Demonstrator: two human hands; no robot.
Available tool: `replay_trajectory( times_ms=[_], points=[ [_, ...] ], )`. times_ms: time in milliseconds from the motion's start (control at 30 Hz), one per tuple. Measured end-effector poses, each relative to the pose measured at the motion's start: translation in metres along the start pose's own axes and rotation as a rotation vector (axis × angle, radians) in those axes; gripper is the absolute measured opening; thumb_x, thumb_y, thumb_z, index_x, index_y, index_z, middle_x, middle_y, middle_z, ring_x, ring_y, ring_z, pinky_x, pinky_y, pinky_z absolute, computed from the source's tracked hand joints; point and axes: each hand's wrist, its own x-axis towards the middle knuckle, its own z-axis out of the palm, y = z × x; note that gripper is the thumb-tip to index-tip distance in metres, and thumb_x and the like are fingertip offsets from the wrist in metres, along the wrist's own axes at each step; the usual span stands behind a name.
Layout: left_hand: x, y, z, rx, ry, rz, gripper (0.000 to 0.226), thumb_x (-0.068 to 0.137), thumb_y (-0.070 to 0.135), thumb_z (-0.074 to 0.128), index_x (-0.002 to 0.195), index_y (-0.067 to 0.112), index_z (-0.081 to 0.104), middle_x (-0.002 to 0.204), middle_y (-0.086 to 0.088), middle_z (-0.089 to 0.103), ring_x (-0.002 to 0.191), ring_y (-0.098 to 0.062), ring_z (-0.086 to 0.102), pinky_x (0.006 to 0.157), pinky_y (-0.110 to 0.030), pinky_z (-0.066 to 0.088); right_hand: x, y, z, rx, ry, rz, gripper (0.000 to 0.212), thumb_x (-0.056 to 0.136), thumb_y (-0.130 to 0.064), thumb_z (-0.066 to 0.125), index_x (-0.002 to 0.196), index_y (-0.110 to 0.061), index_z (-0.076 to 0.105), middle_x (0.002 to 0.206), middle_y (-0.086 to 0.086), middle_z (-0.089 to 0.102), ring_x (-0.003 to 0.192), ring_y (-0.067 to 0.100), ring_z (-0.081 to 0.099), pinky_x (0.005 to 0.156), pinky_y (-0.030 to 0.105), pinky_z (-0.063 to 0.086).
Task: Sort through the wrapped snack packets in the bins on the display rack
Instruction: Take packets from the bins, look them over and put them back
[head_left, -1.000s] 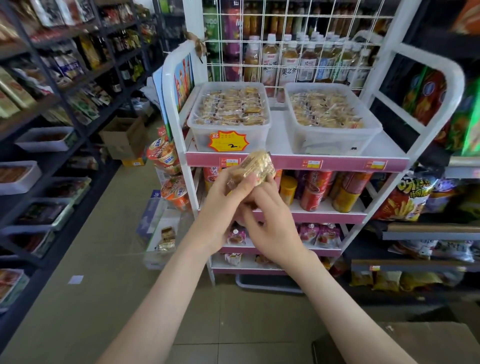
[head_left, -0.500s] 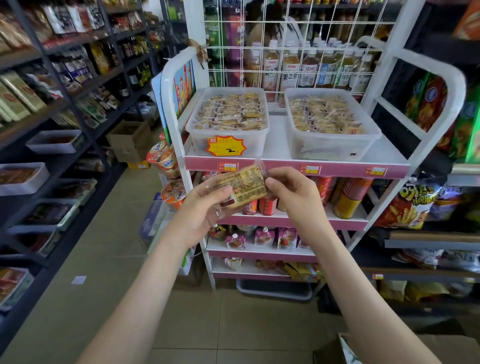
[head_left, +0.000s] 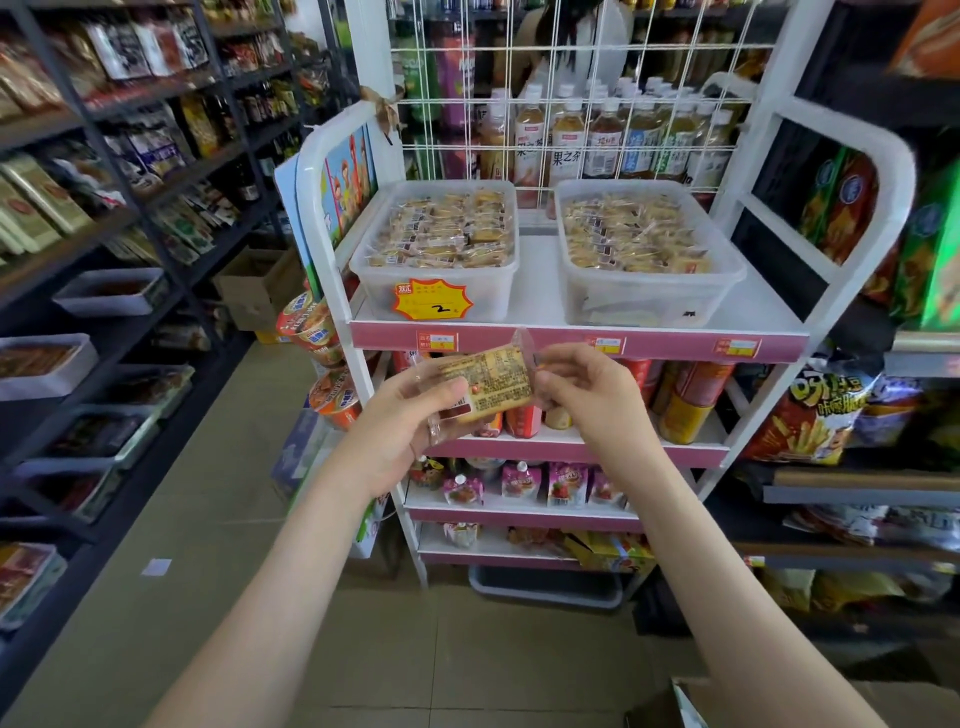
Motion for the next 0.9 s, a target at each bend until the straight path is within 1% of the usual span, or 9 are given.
replay_trajectory(
  times_ms=[67, 133, 233, 333, 400, 500, 633, 767, 900],
  points=[
    [0.009, 0.006, 0.009, 0.137, 0.083, 0.057, 0.032, 0.078, 0.017, 0.068, 0.109, 0.011, 0.065, 0.106, -0.006, 0.073, 0.099, -0.024, 0.070, 0.080, -0.035, 0.058, 0.004, -0.006, -0.001, -0.300, 0.077, -0.214, 0.031, 0.089, -0.010, 0.064, 0.119, -0.017, 0.059, 0.105, -0.010, 0.058, 0.089, 0.002, 0.054, 0.080, 0.007, 0.042],
    [0.019, 0.017, 0.021, 0.276, 0.126, 0.135, 0.028, 0.084, 0.022, 0.068, 0.111, 0.015, 0.065, 0.104, 0.000, 0.073, 0.101, -0.019, 0.069, 0.085, -0.035, 0.056, 0.008, -0.012, 0.002, -0.411, 0.044, -0.451, 0.042, 0.088, -0.019, 0.066, 0.128, -0.015, 0.055, 0.114, -0.012, 0.051, 0.105, 0.004, 0.047, 0.091, 0.000, 0.029],
    [0.027, 0.038, 0.037, 0.468, 0.080, 0.227, 0.033, 0.092, 0.040, 0.056, 0.122, 0.027, 0.059, 0.106, 0.014, 0.070, 0.098, 0.006, 0.064, 0.086, -0.016, 0.051, 0.023, -0.017, 0.012, -0.438, -0.075, -0.509, 0.070, 0.084, -0.037, 0.069, 0.143, -0.017, 0.038, 0.131, -0.014, 0.042, 0.121, 0.001, 0.036, 0.099, -0.003, 0.017],
    [0.038, 0.055, 0.040, 0.658, -0.061, 0.263, 0.054, 0.089, 0.055, 0.040, 0.138, 0.034, 0.046, 0.132, 0.023, 0.055, 0.111, 0.020, 0.049, 0.097, -0.008, 0.040, 0.046, -0.026, 0.014, -0.199, 0.001, -0.393, 0.055, 0.088, -0.025, 0.067, 0.135, -0.027, 0.038, 0.113, -0.014, 0.057, 0.097, -0.010, 0.055, 0.082, 0.001, 0.038],
    [0.048, 0.065, 0.031, 0.786, -0.122, 0.291, 0.061, 0.084, 0.055, 0.045, 0.142, 0.037, 0.039, 0.129, 0.034, 0.046, 0.105, 0.029, 0.043, 0.092, -0.002, 0.038, 0.068, -0.030, 0.013, -0.090, 0.063, -0.359, 0.033, 0.093, -0.018, 0.060, 0.121, -0.028, 0.046, 0.095, -0.014, 0.060, 0.081, -0.010, 0.058, 0.071, 0.005, 0.043],
    [0.084, 0.073, -0.002, 1.216, -0.008, 0.439, 0.067, 0.084, 0.061, 0.060, 0.143, 0.037, 0.038, 0.141, 0.022, 0.046, 0.125, 0.006, 0.046, 0.104, -0.025, 0.043, 0.116, -0.033, 0.011, -0.029, 0.058, -0.356, 0.021, 0.094, -0.016, 0.058, 0.114, -0.023, 0.056, 0.099, -0.008, 0.063, 0.090, 0.002, 0.058, 0.078, 0.018, 0.044],
    [0.136, 0.068, -0.053, 1.698, 0.163, 0.464, 0.085, 0.080, 0.072, 0.049, 0.147, 0.020, 0.039, 0.150, -0.003, 0.042, 0.135, -0.026, 0.041, 0.109, -0.039, 0.033, 0.187, -0.029, 0.014, -0.101, 0.058, -0.303, 0.032, 0.092, -0.014, 0.061, 0.123, -0.020, 0.057, 0.120, -0.002, 0.061, 0.110, 0.012, 0.056, 0.094, 0.025, 0.044],
    [0.178, 0.068, -0.078, 1.896, 0.102, 0.417, 0.099, 0.072, 0.086, 0.034, 0.141, 0.018, 0.048, 0.144, -0.009, 0.049, 0.128, -0.031, 0.050, 0.107, -0.045, 0.033, 0.243, -0.030, 0.025, -0.231, 0.034, -0.276, 0.040, 0.090, -0.008, 0.062, 0.129, -0.015, 0.056, 0.124, 0.002, 0.060, 0.113, 0.013, 0.055, 0.099, 0.027, 0.043],
    [0.202, 0.074, -0.082, 1.988, 0.050, 0.396, 0.100, 0.069, 0.092, 0.028, 0.144, 0.028, 0.043, 0.150, -0.006, 0.042, 0.131, -0.030, 0.048, 0.107, -0.044, 0.035, 0.269, -0.025, 0.024, -0.476, -0.040, -0.294, 0.044, 0.086, -0.006, 0.067, 0.128, -0.013, 0.058, 0.122, 0.003, 0.061, 0.108, 0.010, 0.053, 0.099, 0.023, 0.040]
  ],
)
